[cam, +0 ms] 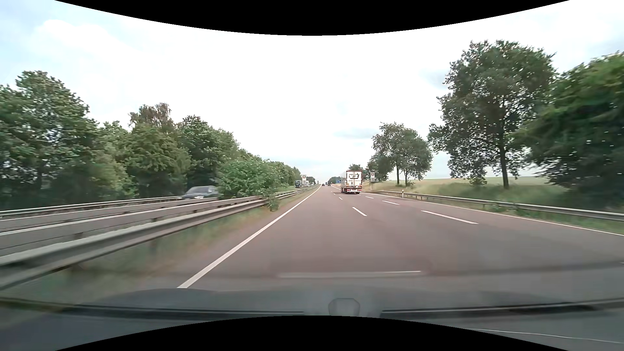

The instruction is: Follow the waypoints while adhering to traffic rules and regulations

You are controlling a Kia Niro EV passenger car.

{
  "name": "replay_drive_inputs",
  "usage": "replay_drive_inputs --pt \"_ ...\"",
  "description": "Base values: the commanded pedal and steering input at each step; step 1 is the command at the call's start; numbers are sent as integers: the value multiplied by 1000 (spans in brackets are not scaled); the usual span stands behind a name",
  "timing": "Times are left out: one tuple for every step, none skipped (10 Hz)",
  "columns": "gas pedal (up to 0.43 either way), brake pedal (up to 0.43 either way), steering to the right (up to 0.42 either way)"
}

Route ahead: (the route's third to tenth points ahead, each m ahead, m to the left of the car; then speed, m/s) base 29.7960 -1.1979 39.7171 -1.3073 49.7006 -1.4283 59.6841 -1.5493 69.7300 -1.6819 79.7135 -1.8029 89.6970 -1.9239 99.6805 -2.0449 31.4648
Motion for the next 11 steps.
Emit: replay_drive_inputs --pt "248 0 0" --pt "248 0 0" --pt "248 0 0" --pt "248 0 0" --pt "248 0 0" --pt "248 0 -1" --pt "248 0 0" --pt "248 0 -1" --pt "248 0 -1" --pt "248 0 -2" --pt "248 0 -2"
